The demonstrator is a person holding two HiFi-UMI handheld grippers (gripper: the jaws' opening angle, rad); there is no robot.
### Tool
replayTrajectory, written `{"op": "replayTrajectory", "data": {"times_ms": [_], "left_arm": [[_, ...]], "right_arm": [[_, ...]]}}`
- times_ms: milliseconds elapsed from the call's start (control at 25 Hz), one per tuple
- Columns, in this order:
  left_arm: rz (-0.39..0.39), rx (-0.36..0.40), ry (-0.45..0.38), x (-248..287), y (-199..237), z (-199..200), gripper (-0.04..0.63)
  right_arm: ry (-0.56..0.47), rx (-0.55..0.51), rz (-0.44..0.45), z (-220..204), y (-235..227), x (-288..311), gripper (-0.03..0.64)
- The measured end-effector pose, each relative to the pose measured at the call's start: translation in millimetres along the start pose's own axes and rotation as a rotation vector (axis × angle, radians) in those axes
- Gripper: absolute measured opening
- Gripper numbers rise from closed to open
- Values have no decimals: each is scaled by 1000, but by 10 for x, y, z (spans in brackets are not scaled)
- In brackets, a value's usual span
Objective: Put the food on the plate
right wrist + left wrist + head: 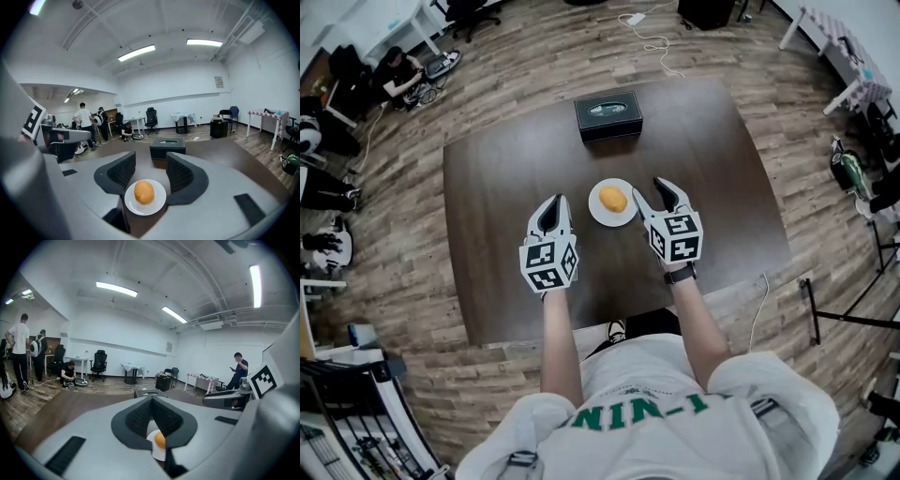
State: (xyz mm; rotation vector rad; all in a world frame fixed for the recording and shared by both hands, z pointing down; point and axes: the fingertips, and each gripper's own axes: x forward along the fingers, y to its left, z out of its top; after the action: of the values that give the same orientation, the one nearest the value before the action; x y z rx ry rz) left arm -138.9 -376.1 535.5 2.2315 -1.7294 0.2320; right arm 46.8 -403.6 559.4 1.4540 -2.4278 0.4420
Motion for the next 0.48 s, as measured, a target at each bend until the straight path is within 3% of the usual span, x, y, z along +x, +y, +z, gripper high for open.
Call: {"op": "replayTrajectory", "data": {"times_ms": [480], "left_arm": [[-20,49,-134,-752,-243,600,11]], "right_arm": [[-219,-39,-59,821,275,-941,76]]}}
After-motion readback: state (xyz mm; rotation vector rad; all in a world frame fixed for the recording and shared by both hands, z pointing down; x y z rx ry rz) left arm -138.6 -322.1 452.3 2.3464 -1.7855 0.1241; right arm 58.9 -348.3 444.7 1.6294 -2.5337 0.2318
